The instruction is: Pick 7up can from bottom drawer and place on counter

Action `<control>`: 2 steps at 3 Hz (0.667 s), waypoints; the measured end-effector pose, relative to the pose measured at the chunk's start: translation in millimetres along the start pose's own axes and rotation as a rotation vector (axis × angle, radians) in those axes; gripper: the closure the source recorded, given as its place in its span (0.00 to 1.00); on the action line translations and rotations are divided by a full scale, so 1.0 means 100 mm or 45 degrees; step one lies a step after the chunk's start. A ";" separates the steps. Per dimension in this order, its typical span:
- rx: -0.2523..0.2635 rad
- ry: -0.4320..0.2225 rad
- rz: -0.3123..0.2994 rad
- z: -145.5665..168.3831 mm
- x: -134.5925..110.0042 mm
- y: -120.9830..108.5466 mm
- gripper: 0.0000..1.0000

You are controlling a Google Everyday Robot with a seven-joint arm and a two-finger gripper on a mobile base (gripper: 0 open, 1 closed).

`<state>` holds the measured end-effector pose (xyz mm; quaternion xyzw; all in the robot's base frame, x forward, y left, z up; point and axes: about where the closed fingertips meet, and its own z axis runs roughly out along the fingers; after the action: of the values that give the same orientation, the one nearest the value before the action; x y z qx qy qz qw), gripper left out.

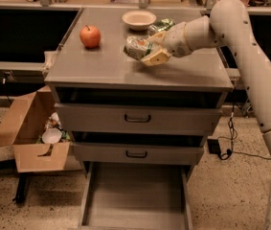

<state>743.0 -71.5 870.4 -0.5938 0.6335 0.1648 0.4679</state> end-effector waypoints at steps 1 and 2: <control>0.000 0.000 0.000 0.00 0.00 0.00 0.35; 0.000 0.000 0.000 0.00 0.00 0.00 0.10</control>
Offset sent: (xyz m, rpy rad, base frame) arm 0.0000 0.0000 0.0000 0.0000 0.0000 0.0000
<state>743.0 -71.5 870.4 -0.5938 0.6335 0.1649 0.4679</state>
